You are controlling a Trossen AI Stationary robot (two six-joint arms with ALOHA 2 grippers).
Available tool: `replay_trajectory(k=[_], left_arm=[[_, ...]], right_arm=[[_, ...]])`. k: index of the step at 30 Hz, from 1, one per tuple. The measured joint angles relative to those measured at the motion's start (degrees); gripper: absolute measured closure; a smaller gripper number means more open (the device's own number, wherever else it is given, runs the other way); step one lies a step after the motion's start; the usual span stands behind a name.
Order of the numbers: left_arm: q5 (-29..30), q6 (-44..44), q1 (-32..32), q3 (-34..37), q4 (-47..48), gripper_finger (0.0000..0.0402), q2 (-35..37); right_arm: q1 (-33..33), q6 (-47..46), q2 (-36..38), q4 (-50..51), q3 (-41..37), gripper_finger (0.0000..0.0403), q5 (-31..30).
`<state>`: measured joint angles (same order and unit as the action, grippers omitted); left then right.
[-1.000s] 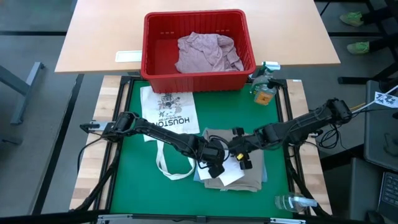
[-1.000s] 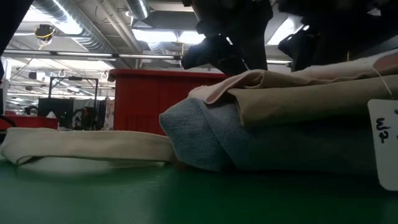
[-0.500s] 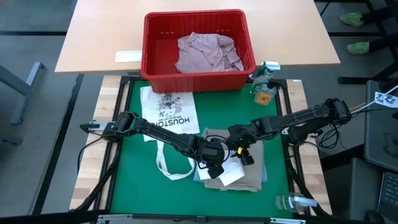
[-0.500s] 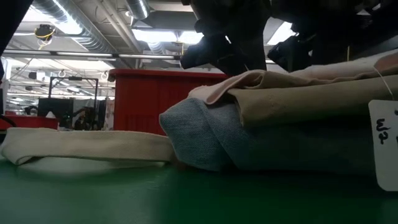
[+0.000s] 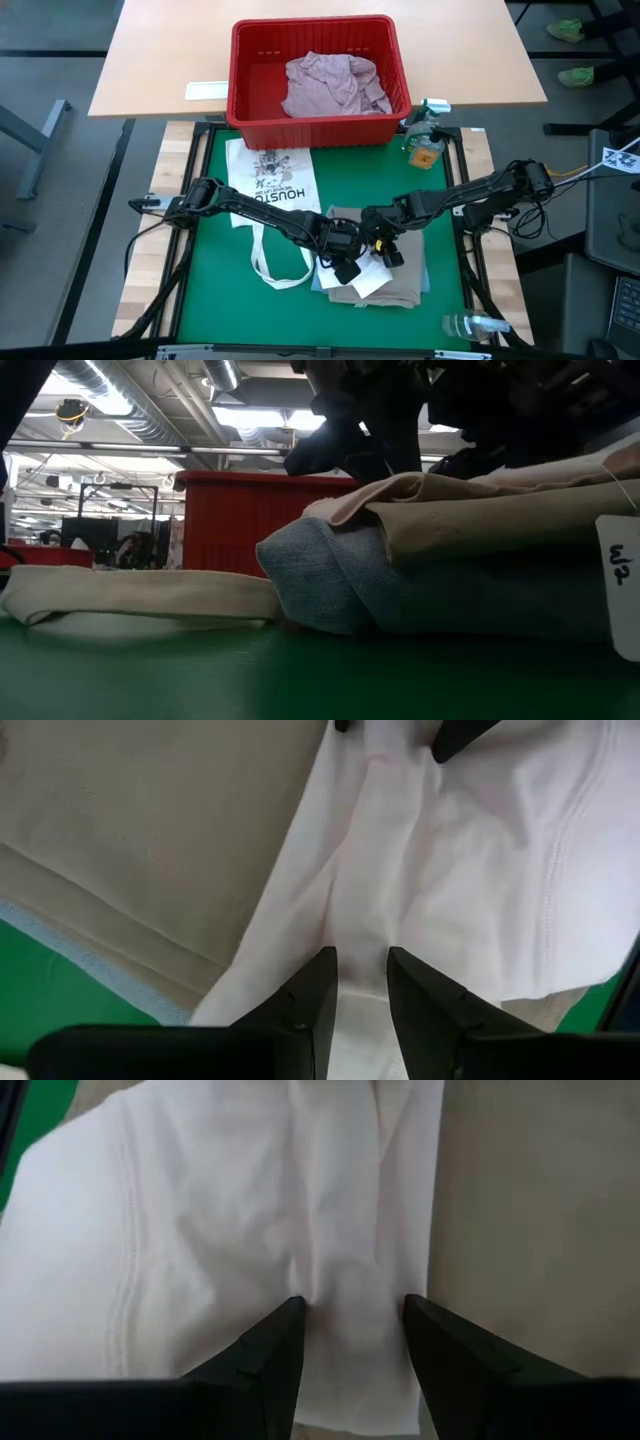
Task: Fold laundry
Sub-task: Fold the white underwear
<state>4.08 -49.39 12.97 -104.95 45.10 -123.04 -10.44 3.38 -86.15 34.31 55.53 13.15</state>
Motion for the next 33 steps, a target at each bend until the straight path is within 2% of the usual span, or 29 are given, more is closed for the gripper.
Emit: replay_trajectory(k=[7, 14, 23, 33], left_arm=[[1.0, 0.3, 0.3, 0.0, -0.1, 0.0325, -0.2], [1.7, 0.4, 0.3, 0.0, -0.1, 0.0395, -0.3], [4.0, 2.4, -0.1, 0.0, -0.5, 0.0400, 1.1], [4.6, 3.6, -2.4, 0.0, -1.4, 0.0401, 1.3]], right_arm=[[0.0, 0.0, 0.0, 0.3, 0.0, 0.0232, 0.0], [0.0, -0.1, 0.1, 1.6, 0.0, 0.0282, 0.0], [0.0, -3.5, 0.9, 4.6, 0.0, 0.0353, 0.0], [0.0, -6.1, 5.8, 5.5, 0.0, 0.0389, -1.8]])
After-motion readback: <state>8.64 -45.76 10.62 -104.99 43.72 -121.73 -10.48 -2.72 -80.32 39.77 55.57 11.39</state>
